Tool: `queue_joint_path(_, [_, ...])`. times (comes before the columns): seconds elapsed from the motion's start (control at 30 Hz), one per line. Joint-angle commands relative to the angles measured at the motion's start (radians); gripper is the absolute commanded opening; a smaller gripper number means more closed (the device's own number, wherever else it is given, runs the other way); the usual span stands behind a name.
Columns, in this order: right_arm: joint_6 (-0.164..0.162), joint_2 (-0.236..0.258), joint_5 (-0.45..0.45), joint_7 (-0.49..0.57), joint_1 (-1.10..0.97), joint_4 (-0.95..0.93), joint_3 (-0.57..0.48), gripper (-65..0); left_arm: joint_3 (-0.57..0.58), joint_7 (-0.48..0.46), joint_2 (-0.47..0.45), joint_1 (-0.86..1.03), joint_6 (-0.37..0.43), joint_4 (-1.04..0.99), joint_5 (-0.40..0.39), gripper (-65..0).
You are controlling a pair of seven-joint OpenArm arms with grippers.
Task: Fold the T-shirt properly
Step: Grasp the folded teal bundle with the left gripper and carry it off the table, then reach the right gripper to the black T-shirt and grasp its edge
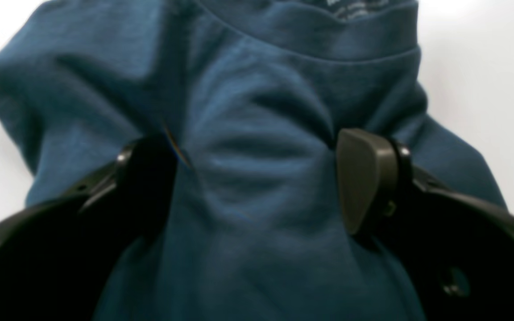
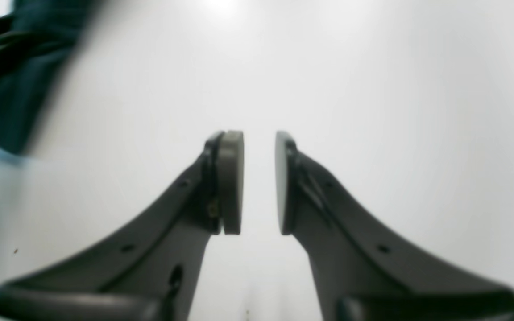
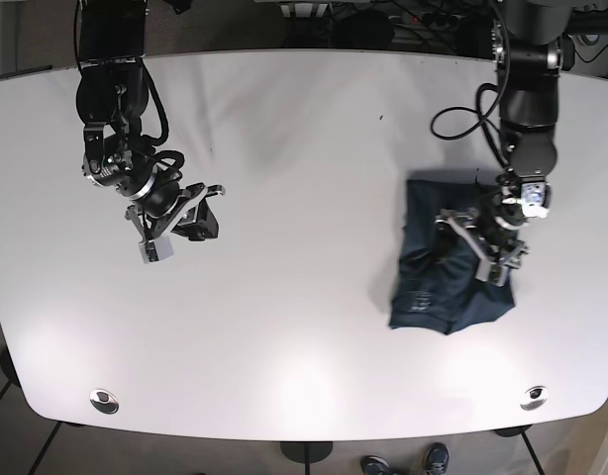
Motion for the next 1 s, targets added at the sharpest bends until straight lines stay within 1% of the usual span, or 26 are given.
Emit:
queue_joint_path(0.03, [0.006,0.009,0.013,0.023,0.016,0.034,0.005,-53.4,-0.044,0.090,-0.103,0.041,0.000,-0.022,0.076,-13.9])
queue_joint_path(0.1, [0.006,0.009,0.013,0.023,0.016,0.034,0.005,-53.4,-0.088,0.087,-0.186,0.064,-0.026,-0.063,0.076,-13.9])
queue_joint_path(0.13, [0.006,0.007,0.013,0.023,0.016,0.034,0.005,-53.4,-0.118,0.086,-0.239,0.070,-0.066,-0.107,0.074,-13.9])
queue_joint_path(0.2, [0.006,0.007,0.013,0.023,0.016,0.034,0.005,-53.4,-0.162,0.071,-0.301,0.075,-0.126,-0.177,0.074,-13.9])
queue_joint_path(0.27, [0.006,0.007,0.014,0.023,0.016,0.041,0.005,-53.4,-0.197,-0.012,-0.364,0.110,-0.161,-0.255,0.074,-13.9])
queue_joint_path(0.33, [0.006,0.007,0.014,0.023,0.013,0.066,0.005,-53.4,-0.211,-0.124,-0.419,0.144,-0.166,-0.336,0.074,-13.9])
queue_joint_path(0.4, [0.006,0.007,0.014,0.023,-0.006,0.097,0.011,-53.4,-0.211,-0.215,-0.465,0.158,-0.171,-0.411,0.074,-13.9])
queue_joint_path(0.47, [0.006,0.006,0.014,0.023,-0.015,0.132,0.028,-53.4,-0.213,-0.284,-0.491,0.159,-0.172,-0.453,0.074,-13.9])
queue_joint_path(0.5, [0.006,0.006,0.013,0.023,-0.026,0.150,0.026,-53.4,-0.213,-0.299,-0.499,0.161,-0.174,-0.450,0.073,-13.9])
queue_joint_path(0.53, [0.006,0.006,0.013,0.023,-0.035,0.163,0.026,-53.4,-0.216,-0.299,-0.503,0.161,-0.188,-0.436,0.073,-13.9])
queue_joint_path(0.6, [0.003,-0.013,0.008,0.023,-0.042,0.192,0.026,-53.4,-0.223,-0.299,-0.505,0.167,-0.251,-0.373,0.064,-15.0])
queue_joint_path(0.67, [0.001,-0.016,0.008,0.023,-0.070,0.218,0.028,-53.4,-0.268,-0.296,-0.503,0.225,-0.251,-0.284,0.007,-20.0])
queue_joint_path(0.7, [0.001,-0.016,0.008,0.023,-0.085,0.241,0.033,-53.4,-0.282,-0.290,-0.503,0.268,-0.251,-0.224,-0.021,-21.0])
queue_joint_path(0.8, [0.001,-0.009,0.007,0.023,-0.128,0.293,0.036,-53.4,-0.292,-0.178,-0.494,0.343,-0.251,0.012,-0.090,-21.1])
queue_joint_path(0.87, [0.001,-0.013,0.007,0.023,-0.165,0.331,0.060,-53.4,-0.305,-0.092,-0.463,0.366,-0.251,0.170,-0.130,-21.4])
queue_joint_path(0.93, [0.001,-0.019,0.007,0.023,-0.202,0.362,0.073,-53.4,-0.374,-0.014,-0.426,0.405,-0.251,0.307,-0.140,-21.5])
queue_joint_path(1.0, [0.001,-0.016,0.008,0.023,-0.236,0.384,0.074,-53.4,-0.460,0.072,-0.339,0.436,-0.251,0.465,-0.133,-21.5])
